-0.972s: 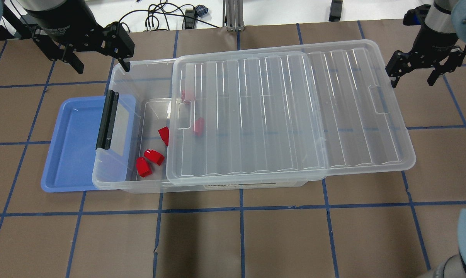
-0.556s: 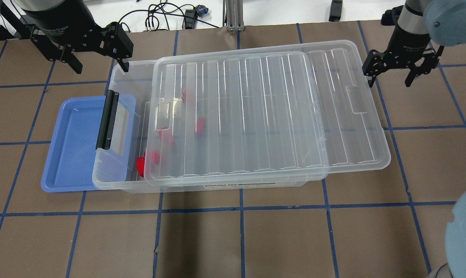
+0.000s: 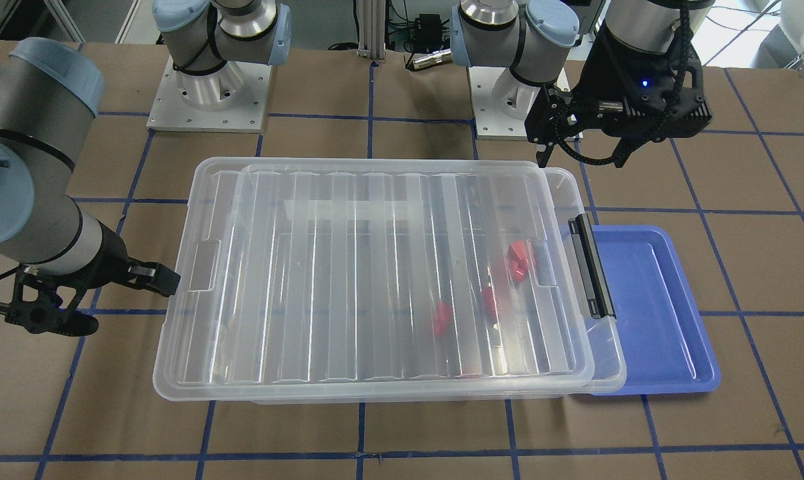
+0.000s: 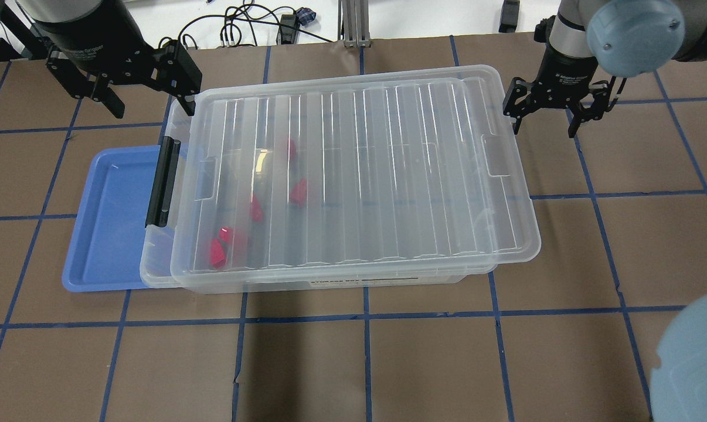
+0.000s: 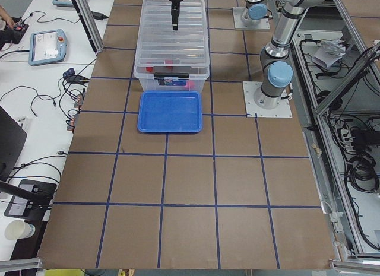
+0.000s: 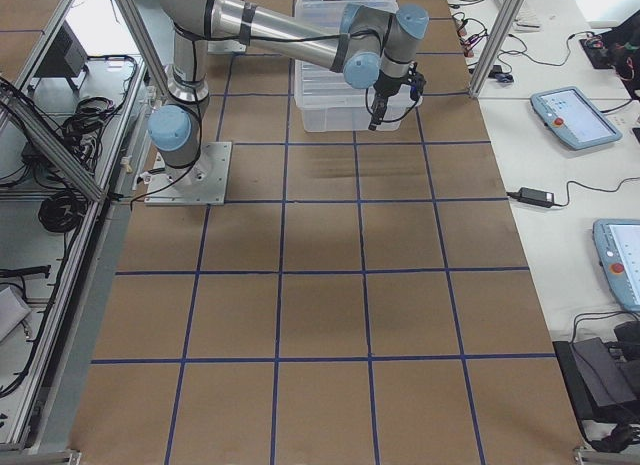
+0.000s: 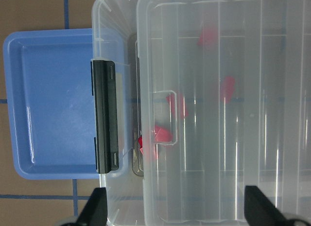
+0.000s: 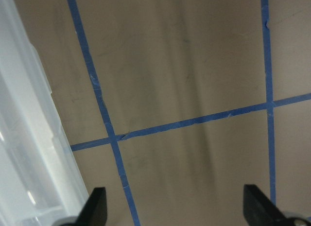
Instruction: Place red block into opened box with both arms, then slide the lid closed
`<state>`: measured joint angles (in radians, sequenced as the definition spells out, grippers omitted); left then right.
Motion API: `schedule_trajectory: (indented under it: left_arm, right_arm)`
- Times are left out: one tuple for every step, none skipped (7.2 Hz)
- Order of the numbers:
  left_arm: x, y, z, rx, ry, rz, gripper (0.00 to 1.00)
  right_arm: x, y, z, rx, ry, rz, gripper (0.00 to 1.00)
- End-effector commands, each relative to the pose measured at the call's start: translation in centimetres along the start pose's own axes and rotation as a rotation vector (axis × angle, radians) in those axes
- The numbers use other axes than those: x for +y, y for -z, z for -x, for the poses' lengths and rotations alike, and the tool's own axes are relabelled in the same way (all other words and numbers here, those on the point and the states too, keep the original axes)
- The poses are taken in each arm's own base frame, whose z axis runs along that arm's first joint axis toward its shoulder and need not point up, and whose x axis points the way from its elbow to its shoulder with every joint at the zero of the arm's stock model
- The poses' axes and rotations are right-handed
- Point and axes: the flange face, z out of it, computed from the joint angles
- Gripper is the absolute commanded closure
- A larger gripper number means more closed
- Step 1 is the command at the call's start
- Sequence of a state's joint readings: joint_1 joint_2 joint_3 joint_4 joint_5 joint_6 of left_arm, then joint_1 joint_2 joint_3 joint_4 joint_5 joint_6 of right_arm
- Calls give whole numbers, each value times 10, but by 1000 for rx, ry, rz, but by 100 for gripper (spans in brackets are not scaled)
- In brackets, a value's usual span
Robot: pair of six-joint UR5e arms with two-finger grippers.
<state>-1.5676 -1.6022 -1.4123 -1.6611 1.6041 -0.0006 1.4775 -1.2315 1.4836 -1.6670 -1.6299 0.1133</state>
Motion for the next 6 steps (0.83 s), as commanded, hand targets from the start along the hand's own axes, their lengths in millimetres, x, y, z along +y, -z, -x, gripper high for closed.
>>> schedule_trajectory:
  left_arm:
    - [5,5,-1,1,-4,-8,0]
    - [0,-1,-1,1,-1,3,0]
    - [-6,-1,-1,1,1,1,0]
    - [-5,0,-2,0,-2,1,0]
    - [-2,4,-1,0,-2,-6,0]
    - [3,7,-1,-5,0,-11,0]
  right_arm:
    - [3,0,10,2,-7,-1,0]
    - [3,2,10,0,-7,-5,0]
    - [3,2,11,-11,-7,-4,0]
    - [3,2,12,-22,-7,-2,0]
    - [3,2,12,-20,-9,-2,0]
    - [6,6,12,-22,-6,-10,0]
